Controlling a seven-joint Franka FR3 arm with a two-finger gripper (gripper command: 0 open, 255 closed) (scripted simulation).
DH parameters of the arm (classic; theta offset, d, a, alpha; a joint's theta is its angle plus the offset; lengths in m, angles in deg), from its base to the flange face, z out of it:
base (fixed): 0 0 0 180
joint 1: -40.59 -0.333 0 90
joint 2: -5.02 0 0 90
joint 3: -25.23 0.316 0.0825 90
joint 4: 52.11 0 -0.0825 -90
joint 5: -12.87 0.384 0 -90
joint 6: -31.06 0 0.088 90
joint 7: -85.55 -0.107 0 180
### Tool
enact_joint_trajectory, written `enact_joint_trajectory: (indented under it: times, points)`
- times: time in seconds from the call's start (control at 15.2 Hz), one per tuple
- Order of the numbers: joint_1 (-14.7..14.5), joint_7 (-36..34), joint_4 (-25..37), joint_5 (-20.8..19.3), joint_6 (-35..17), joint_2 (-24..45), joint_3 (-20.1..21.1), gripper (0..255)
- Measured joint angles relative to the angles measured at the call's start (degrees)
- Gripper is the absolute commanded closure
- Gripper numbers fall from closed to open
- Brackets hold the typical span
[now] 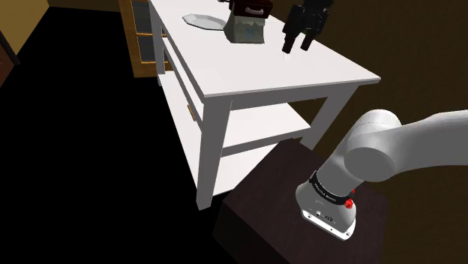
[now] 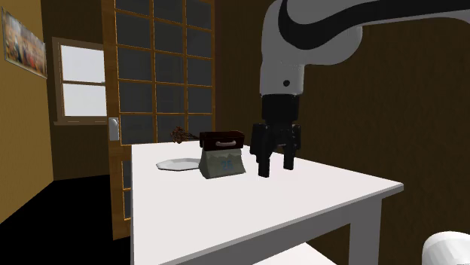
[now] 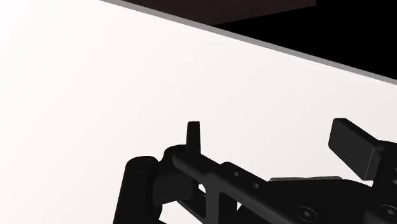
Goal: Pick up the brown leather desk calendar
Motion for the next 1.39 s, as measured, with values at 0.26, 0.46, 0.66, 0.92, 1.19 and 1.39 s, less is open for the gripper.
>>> enact_joint_trajectory:
  times: [0.26, 0.46, 0.66, 0.92, 1.19, 1.39]
  points:
    - [-1.3, 6.3, 2.9, -2.4, -1.1, 3.5, -2.5, 0]
    - [-3.4, 15.2, 7.4, -5.0, -2.5, 8.4, -5.5, 0]
    - [-5.5, 24.5, 12.5, -7.0, -3.7, 13.6, -8.5, 0]
    - [-8.4, 36.7, 20.5, -8.2, -5.2, 21.3, -11.9, 0]
    - [-10.9, 48.6, 28.2, -7.9, -6.6, 28.7, -14.5, 0]
    - [-12.5, 57.8, 36.9, -6.6, -5.8, 35.3, -16.2, 0]
